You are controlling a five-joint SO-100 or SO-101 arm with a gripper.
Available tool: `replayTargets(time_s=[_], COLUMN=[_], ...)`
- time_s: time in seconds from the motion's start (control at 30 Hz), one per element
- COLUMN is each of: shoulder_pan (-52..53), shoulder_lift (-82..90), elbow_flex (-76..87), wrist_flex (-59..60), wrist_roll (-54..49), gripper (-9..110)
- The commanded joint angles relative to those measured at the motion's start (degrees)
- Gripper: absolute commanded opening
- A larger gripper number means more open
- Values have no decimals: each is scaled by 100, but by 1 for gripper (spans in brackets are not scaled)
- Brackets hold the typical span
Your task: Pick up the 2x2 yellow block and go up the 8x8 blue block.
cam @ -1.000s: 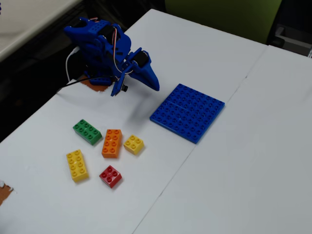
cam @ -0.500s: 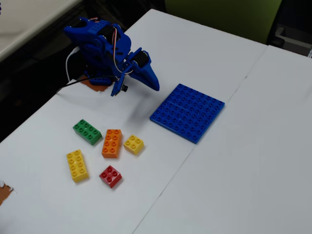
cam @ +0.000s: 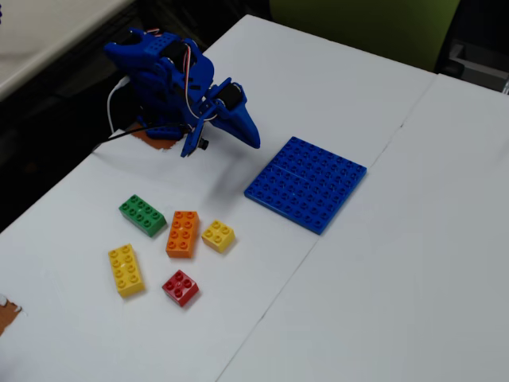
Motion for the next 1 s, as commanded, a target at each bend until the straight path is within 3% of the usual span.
replayTargets(time_s=[0.0,0.13,0.2,0.43,0.7,0.97], shoulder_pan=[44,0,0,-237,-167,255], shoulder_lift=[246,246,246,246,185,-3182], elbow_flex=[35,-105,-352,-1125,-1819,-4764], wrist_flex=[44,-176,-176,264,870,2188], wrist_roll=[-387,-1644,-3445,-6732,-7277,-7840], gripper=[0,0,0,0,3,3])
